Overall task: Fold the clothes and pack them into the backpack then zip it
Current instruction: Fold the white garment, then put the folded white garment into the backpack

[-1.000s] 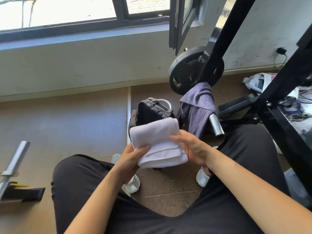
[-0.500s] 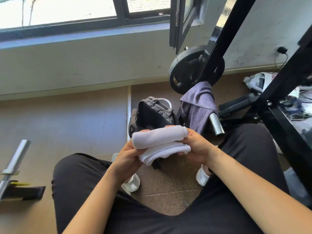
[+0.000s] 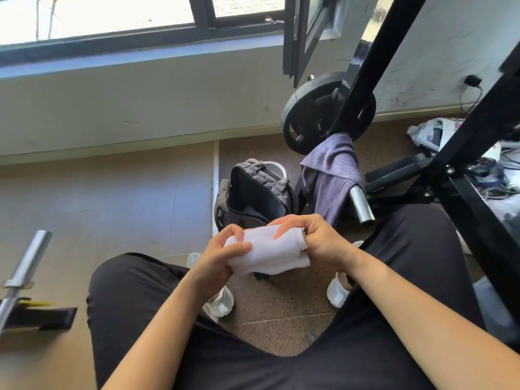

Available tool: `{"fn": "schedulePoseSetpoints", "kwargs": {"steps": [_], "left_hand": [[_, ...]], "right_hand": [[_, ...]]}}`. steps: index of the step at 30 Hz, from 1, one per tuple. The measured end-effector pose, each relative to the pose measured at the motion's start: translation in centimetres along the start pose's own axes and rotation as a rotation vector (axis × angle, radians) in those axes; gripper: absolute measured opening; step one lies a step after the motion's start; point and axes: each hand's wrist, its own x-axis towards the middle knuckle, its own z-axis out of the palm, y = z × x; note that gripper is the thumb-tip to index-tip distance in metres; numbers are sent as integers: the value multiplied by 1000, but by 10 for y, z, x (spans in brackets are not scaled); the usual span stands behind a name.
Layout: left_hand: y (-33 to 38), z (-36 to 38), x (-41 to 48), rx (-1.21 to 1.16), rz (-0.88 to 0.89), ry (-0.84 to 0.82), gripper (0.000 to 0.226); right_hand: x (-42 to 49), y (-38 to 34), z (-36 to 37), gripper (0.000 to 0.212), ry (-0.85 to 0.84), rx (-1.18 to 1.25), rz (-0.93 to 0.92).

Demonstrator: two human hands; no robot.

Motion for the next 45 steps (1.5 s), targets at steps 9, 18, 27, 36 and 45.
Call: {"fn": "schedulePoseSetpoints", "kwargs": {"steps": [9, 18, 27, 36, 45], "left_hand": [[-2, -5, 1, 269, 117, 80, 43], [-4, -7, 15, 428, -5, 372, 79], [3, -26, 68, 361, 57, 202, 40], [20, -81, 155, 1141, 164, 111, 45], [3, -107, 161, 1700, -367, -184, 47]], "right_hand": [[-4, -12, -8, 34, -58, 121, 302], [-5, 1, -7, 50, -221, -381, 255], [19, 20, 10, 75, -70, -465, 163], [94, 31, -13, 55, 91, -577, 167], [198, 73, -21, 53, 225, -840, 48]]}}
